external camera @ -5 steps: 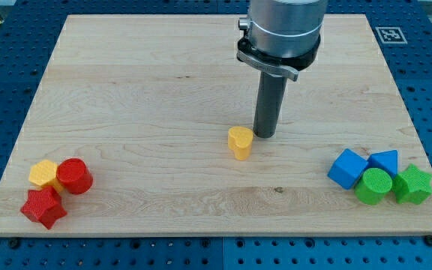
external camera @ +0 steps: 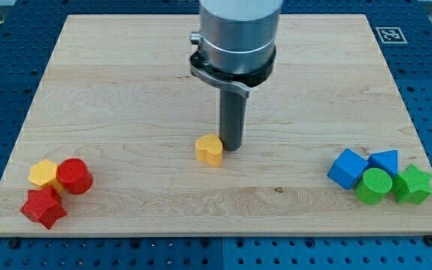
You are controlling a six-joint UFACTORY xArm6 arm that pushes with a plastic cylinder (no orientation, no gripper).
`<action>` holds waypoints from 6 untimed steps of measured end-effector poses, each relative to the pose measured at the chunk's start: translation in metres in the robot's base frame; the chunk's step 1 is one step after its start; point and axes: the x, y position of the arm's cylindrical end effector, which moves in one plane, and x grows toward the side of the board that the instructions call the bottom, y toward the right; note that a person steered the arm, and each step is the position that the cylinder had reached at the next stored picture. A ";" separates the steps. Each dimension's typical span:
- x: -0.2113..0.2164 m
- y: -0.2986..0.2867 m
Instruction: Move the heart right to the red circle
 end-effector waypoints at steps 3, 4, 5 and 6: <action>0.043 -0.020; 0.052 -0.021; 0.052 -0.023; 0.052 -0.039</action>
